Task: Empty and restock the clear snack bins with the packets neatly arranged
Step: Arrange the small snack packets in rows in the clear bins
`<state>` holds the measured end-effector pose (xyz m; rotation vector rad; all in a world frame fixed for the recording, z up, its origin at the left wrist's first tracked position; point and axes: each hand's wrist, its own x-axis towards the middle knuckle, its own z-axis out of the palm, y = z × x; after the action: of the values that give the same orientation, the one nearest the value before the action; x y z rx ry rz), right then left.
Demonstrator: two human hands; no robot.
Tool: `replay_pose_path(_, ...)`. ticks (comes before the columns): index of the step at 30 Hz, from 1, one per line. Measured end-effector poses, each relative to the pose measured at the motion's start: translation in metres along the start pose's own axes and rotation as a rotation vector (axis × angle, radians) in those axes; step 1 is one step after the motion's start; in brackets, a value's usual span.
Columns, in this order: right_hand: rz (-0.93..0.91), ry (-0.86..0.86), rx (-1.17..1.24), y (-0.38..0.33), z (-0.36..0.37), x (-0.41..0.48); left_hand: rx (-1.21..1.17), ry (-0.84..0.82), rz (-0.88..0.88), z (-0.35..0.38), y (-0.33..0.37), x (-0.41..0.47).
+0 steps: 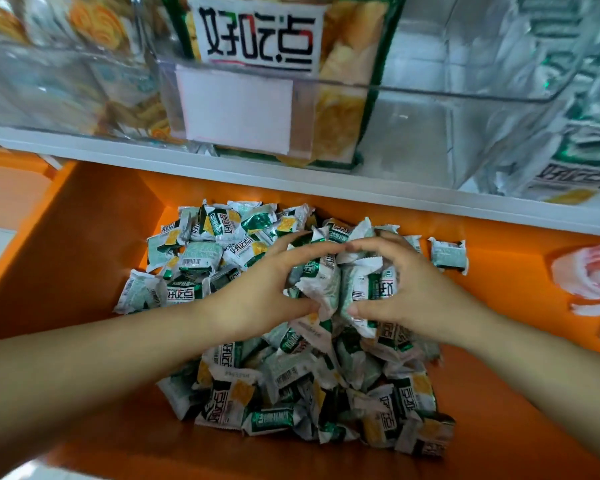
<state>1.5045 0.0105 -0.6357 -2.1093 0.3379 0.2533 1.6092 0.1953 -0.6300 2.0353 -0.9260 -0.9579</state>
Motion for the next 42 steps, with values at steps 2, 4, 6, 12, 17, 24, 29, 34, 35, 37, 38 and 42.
replay_pose_path(2, -0.025, 0.033, -0.015, -0.016, -0.015, -0.020, -0.005, 0.021, 0.053, -0.004, 0.022, -0.011)
replay_pose_path(4, -0.045, 0.073, -0.036, -0.033, -0.029, -0.042, 0.005, 0.039, 0.107, -0.006, 0.045, -0.022)
replay_pose_path(6, -0.082, 0.110, -0.047, -0.049, -0.044, -0.065, 0.034, 0.065, 0.148, -0.007, 0.071, -0.035)
replay_pose_path(12, -0.164, 0.230, -0.064, -0.088, -0.085, -0.149, 0.166, 0.071, 0.295, -0.004, 0.156, -0.074)
replay_pose_path(17, -0.269, 0.411, -0.087, -0.102, -0.134, -0.207, 0.286, 0.127, 0.474, 0.008, 0.236, -0.085)
replay_pose_path(24, -0.371, 0.802, -0.088, -0.095, -0.220, -0.248, 0.336, 0.235, 0.717, 0.030, 0.340, -0.034)
replay_pose_path(29, -0.319, 0.937, -0.093, -0.064, -0.276, -0.254, 0.393, 0.259, 0.837, 0.057, 0.391, 0.025)
replay_pose_path(34, -0.245, 1.057, -0.013, -0.025, -0.324, -0.255, 0.437, 0.229, 0.960, 0.085, 0.433, 0.088)
replay_pose_path(35, -0.235, 1.082, 0.015, -0.016, -0.333, -0.256, 0.445, 0.217, 0.983, 0.091, 0.442, 0.099)
replay_pose_path(37, -0.215, 1.105, 0.064, 0.001, -0.347, -0.257, 0.453, 0.192, 1.012, 0.104, 0.455, 0.119)
replay_pose_path(38, -0.201, 1.112, 0.084, 0.010, -0.354, -0.257, 0.456, 0.173, 1.012, 0.110, 0.461, 0.129)
replay_pose_path(42, -0.119, 1.133, 0.171, 0.045, -0.375, -0.246, 0.458, 0.105, 0.967, 0.132, 0.470, 0.166)
